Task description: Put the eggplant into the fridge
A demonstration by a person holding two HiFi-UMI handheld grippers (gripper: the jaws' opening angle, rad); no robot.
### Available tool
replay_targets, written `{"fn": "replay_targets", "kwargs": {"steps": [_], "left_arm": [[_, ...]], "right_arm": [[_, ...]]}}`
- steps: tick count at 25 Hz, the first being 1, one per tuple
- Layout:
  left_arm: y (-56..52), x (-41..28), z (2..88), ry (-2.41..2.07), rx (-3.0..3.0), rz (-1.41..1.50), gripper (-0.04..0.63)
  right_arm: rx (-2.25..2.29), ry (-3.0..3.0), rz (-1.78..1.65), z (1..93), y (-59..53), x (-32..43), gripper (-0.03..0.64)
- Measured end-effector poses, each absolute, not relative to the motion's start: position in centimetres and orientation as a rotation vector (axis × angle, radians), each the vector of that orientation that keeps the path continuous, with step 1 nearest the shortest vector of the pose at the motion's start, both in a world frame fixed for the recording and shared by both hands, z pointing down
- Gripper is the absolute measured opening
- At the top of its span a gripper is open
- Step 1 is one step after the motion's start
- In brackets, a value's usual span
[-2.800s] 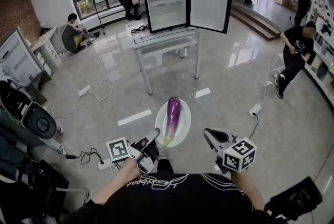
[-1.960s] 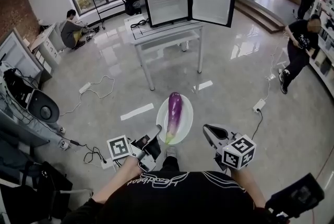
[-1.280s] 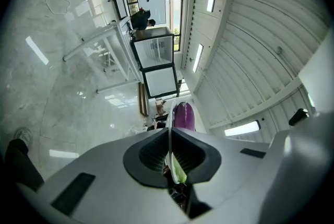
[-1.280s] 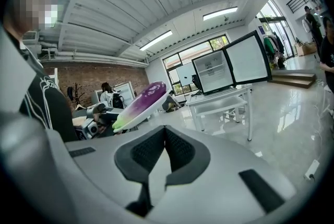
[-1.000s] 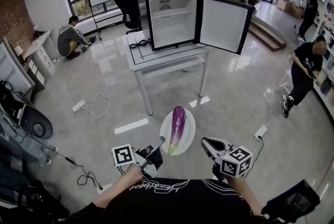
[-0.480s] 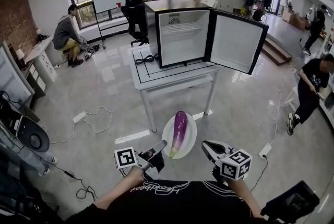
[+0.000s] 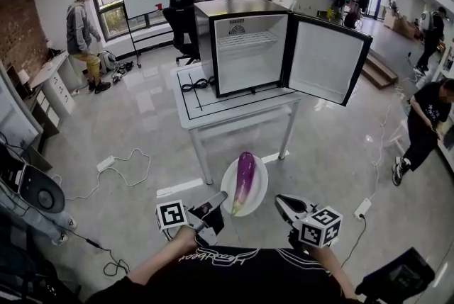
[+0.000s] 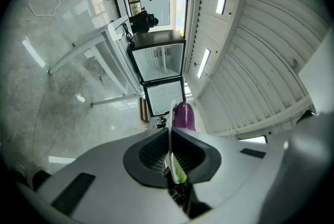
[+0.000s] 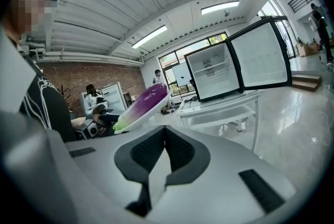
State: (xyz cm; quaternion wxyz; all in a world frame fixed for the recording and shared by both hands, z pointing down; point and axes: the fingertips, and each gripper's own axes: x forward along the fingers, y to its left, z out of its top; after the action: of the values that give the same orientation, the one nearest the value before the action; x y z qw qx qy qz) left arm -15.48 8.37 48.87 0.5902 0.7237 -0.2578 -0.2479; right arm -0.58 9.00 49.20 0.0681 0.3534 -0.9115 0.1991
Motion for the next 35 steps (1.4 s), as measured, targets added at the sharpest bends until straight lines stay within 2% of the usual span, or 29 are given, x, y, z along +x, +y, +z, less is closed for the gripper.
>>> {"fn": "replay_targets", "kwargs": {"steps": [14, 35], "left_arm": [[1.0, -14.8, 51.1, -0.694, 1.639, -0.603, 0.023], [-21.1, -6.4, 49.0, -0.787, 1.635, -0.673, 0.023]], "right_arm": [[0.982, -2.774, 0.595, 49.9, 0.2, 0.9, 0.006], [0.844, -2.803, 0.588, 48.8, -23.1, 8.3, 0.006]]}}
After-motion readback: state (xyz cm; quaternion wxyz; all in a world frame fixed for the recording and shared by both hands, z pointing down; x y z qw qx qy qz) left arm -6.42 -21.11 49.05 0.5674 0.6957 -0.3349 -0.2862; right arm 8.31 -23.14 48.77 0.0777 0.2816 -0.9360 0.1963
